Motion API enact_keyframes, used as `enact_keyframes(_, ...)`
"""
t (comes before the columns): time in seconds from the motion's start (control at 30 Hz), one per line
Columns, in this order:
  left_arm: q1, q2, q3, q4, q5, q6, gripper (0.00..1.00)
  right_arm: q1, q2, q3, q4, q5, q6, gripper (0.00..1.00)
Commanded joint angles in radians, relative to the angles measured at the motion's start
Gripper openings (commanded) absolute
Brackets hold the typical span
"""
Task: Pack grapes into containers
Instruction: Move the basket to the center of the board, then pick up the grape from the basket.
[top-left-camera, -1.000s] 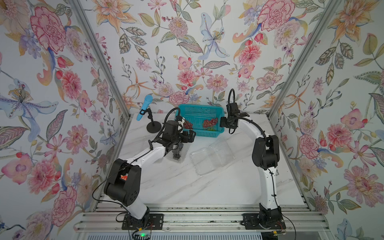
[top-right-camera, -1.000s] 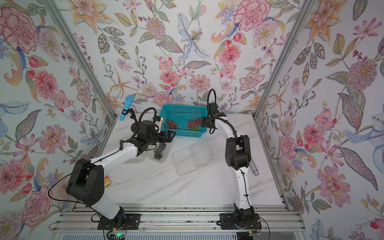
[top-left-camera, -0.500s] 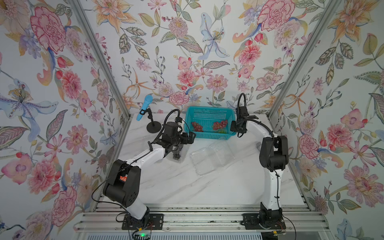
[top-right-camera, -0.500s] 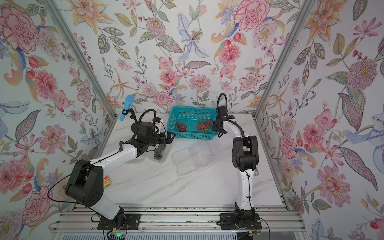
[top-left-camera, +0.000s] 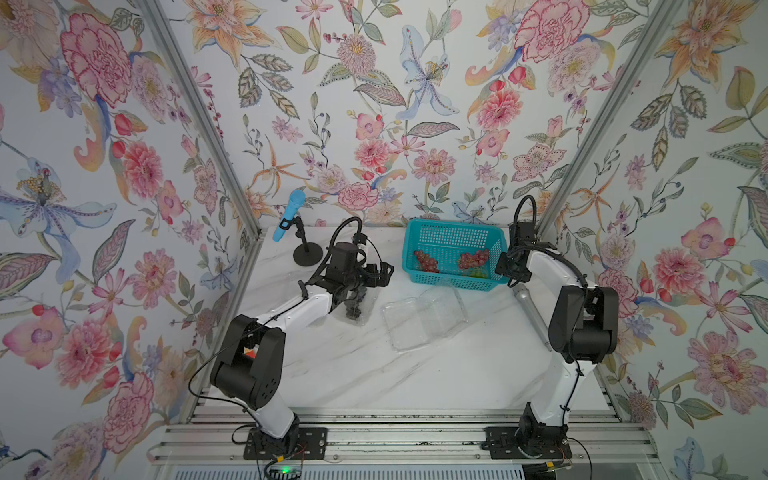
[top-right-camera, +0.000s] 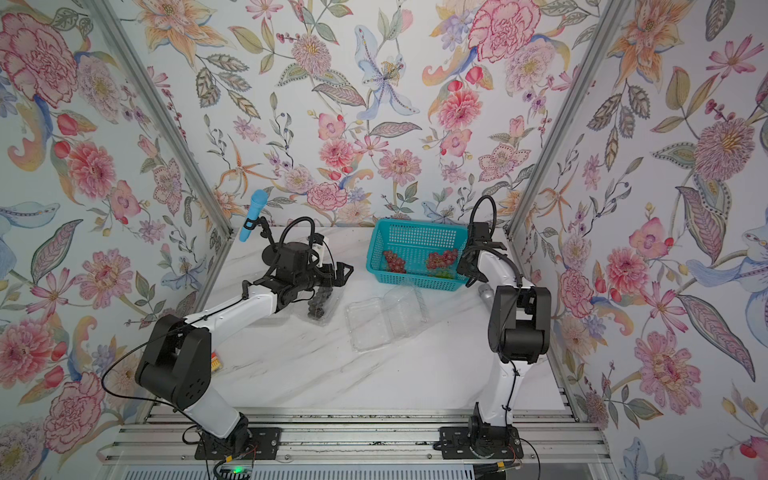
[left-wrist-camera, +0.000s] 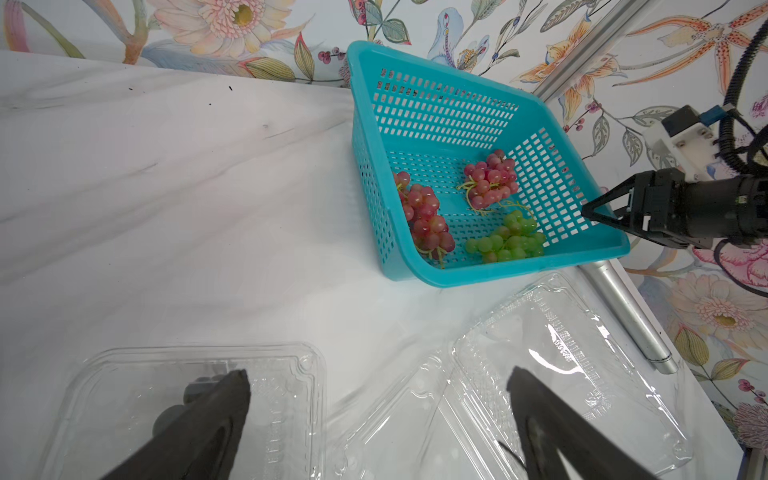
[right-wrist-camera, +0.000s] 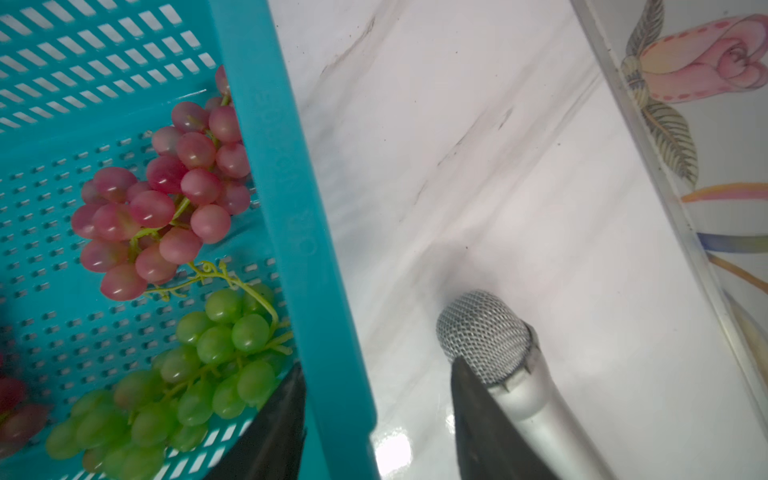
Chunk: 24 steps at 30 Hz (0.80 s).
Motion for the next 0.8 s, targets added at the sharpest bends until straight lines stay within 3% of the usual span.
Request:
enact_keyframes(0.0, -0.017, 0.030, 0.049, 0.013, 0.027, 0.018, 1.00, 0.047, -0.081, 0.012, -0.003, 0.070, -0.039, 0.66)
enact_keyframes(0.27, -0.040, 0.072, 0.095, 0.019, 0.032, 0.029, 1.00, 0.156, -0.035, 0.119, 0.040, -0.008, -0.194, 0.93)
enact_keyframes(0.43, -0.063, 0.123, 0.149, 0.031, 0.044, 0.012, 1.00, 0.169, 0.046, 0.169, 0.041, -0.138, -0.186, 1.00)
enact_keyframes(0.77, -0.090, 0.254, 0.275, 0.049, 0.093, -0.039, 1.00, 0.212, 0.168, 0.247, 0.027, -0.395, -0.253, 0.99)
